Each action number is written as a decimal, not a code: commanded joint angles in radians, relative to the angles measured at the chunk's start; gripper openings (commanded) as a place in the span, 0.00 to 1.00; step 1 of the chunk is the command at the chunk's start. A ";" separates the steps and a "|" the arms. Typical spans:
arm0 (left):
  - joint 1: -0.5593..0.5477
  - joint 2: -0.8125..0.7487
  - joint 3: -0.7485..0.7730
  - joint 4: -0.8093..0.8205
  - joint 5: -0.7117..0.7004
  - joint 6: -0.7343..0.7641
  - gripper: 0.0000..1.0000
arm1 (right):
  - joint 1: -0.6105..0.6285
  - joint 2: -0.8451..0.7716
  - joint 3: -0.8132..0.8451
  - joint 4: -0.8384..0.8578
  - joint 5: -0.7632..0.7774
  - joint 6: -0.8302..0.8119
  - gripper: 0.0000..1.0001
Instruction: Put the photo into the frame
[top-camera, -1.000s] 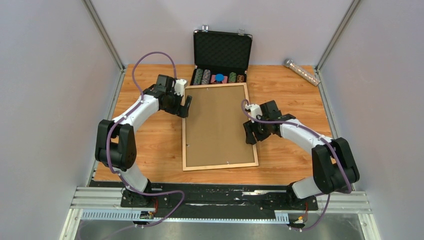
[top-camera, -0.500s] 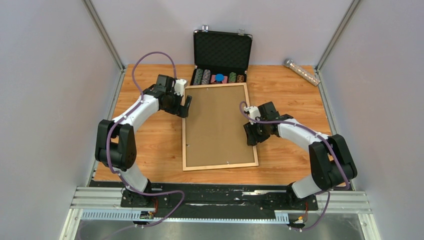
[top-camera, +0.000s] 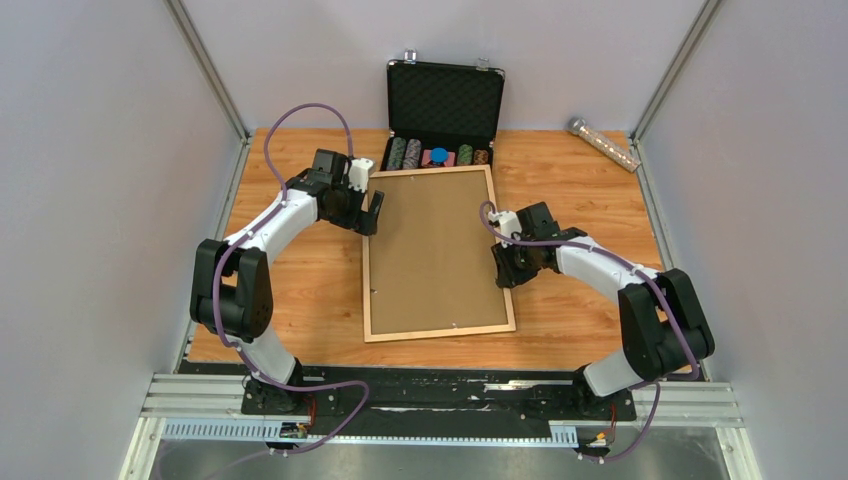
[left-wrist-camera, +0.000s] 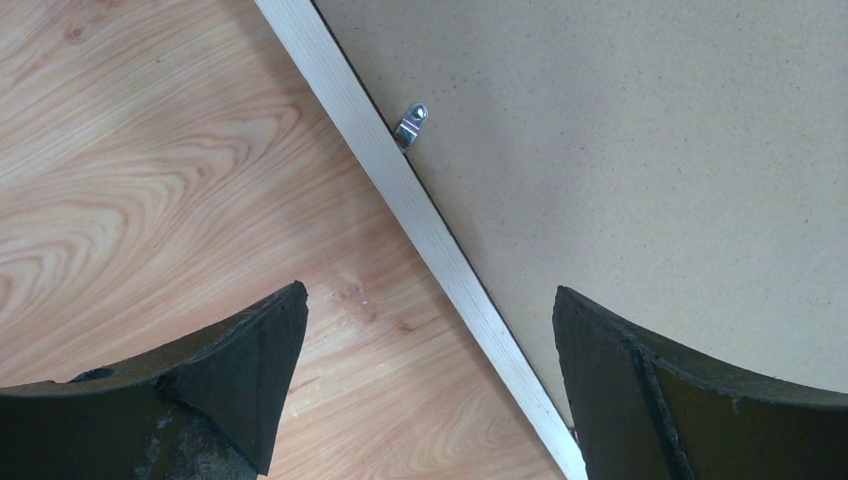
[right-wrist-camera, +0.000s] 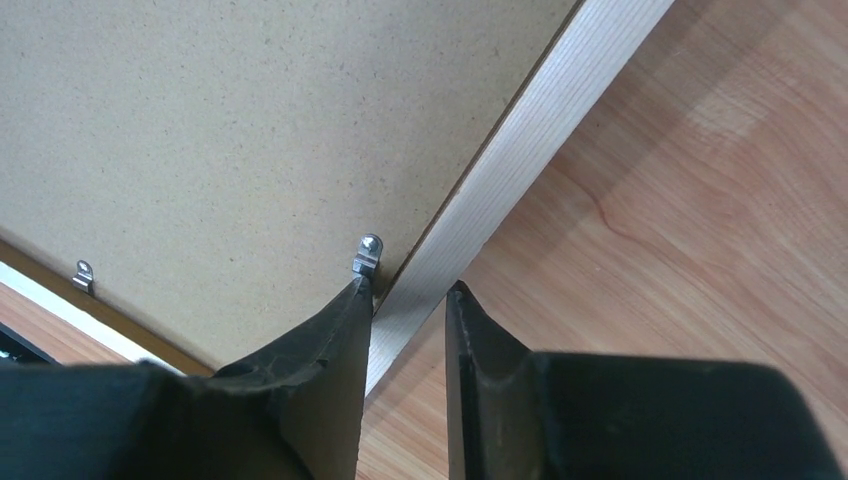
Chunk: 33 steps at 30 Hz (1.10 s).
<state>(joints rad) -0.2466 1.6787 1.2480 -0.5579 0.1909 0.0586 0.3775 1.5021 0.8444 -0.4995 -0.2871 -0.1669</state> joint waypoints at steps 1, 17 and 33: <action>0.010 -0.025 -0.007 0.020 0.018 0.017 1.00 | 0.005 -0.003 0.025 0.017 0.020 -0.020 0.25; 0.012 -0.016 -0.004 0.016 0.024 0.017 1.00 | 0.004 -0.020 0.032 0.016 -0.023 -0.007 0.53; 0.012 -0.009 -0.001 0.013 0.027 0.018 1.00 | 0.004 0.044 0.068 0.029 -0.006 0.023 0.47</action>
<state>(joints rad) -0.2459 1.6787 1.2480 -0.5579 0.2047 0.0589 0.3775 1.5398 0.8772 -0.4965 -0.2947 -0.1581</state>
